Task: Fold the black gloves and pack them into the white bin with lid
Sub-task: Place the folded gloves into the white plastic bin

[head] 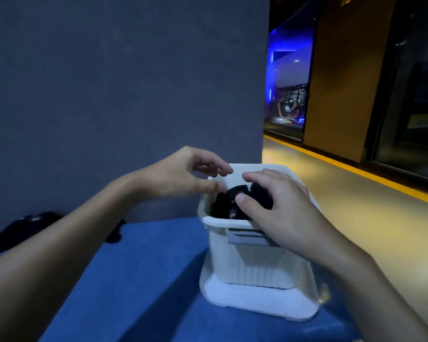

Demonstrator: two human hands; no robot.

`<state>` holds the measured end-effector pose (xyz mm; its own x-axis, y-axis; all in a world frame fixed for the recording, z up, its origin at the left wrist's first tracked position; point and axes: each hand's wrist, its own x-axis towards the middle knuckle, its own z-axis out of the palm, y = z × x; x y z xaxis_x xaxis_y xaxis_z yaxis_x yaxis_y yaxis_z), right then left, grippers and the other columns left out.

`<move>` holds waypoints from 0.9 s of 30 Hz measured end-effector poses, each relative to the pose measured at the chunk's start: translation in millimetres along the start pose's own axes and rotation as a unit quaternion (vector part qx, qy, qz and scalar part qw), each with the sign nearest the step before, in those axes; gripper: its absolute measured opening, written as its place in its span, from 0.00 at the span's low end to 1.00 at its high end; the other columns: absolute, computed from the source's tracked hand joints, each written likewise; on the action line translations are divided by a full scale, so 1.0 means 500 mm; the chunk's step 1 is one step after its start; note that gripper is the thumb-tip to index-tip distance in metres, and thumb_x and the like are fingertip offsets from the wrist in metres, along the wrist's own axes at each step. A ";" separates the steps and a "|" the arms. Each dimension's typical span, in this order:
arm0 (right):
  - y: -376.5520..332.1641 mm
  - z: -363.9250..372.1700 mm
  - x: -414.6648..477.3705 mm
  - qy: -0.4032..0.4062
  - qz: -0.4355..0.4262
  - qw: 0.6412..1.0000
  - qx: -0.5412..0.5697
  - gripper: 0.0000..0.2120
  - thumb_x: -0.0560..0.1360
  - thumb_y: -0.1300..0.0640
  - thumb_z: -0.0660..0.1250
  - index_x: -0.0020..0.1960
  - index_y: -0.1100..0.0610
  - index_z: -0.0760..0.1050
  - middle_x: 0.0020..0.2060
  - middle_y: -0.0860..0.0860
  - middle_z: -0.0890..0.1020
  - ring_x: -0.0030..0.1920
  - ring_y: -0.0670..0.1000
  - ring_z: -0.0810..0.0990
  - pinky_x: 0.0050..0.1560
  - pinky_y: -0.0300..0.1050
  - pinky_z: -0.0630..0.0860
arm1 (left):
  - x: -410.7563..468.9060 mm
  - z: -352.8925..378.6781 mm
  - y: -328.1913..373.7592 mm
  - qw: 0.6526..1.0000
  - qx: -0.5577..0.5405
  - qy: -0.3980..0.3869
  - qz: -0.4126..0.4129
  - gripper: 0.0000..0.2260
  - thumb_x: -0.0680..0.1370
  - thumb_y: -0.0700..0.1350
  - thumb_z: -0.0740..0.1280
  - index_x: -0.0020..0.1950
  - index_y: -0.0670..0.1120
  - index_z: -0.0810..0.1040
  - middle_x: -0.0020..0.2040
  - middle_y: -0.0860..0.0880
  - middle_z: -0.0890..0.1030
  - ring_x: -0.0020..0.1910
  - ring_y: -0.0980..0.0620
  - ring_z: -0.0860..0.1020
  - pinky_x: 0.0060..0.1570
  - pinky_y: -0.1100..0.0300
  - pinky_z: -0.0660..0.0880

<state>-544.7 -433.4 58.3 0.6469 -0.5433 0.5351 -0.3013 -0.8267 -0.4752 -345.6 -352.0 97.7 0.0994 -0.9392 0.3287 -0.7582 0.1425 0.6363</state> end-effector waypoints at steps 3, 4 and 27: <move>-0.065 0.038 0.006 -0.017 -0.056 0.998 -0.013 0.27 0.72 0.37 0.57 0.67 0.46 0.73 0.64 0.40 0.75 0.71 0.43 0.64 0.74 0.48 0.55 | -0.091 -0.043 -0.025 0.997 0.052 0.045 -0.032 0.11 0.75 0.43 0.74 0.56 0.53 0.82 0.54 0.55 0.84 0.57 0.64 0.79 0.50 0.74 0.72; -0.090 0.055 0.008 -0.026 -0.074 0.997 -0.008 0.25 0.74 0.37 0.58 0.67 0.46 0.73 0.63 0.40 0.75 0.71 0.43 0.64 0.74 0.48 0.55 | -0.123 -0.058 -0.039 0.994 0.072 0.061 -0.047 0.11 0.75 0.43 0.74 0.56 0.53 0.82 0.54 0.56 0.84 0.57 0.65 0.78 0.50 0.74 0.72; -0.241 0.674 0.217 -0.219 0.076 0.965 0.124 0.29 0.73 0.37 0.65 0.68 0.48 0.61 0.64 0.49 0.74 0.66 0.55 0.71 0.68 0.57 0.65 | -0.378 -0.141 -0.433 0.915 0.158 0.165 -0.334 0.19 0.76 0.45 0.67 0.67 0.49 0.74 0.63 0.48 0.75 0.64 0.50 0.75 0.66 0.58 0.70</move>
<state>-202.3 -343.6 -61.7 0.8587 -0.4971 0.1250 -0.2742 -0.6516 -0.7073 -155.0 -183.2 -53.2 0.7578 -0.6311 0.1658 -0.6003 -0.5747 0.5562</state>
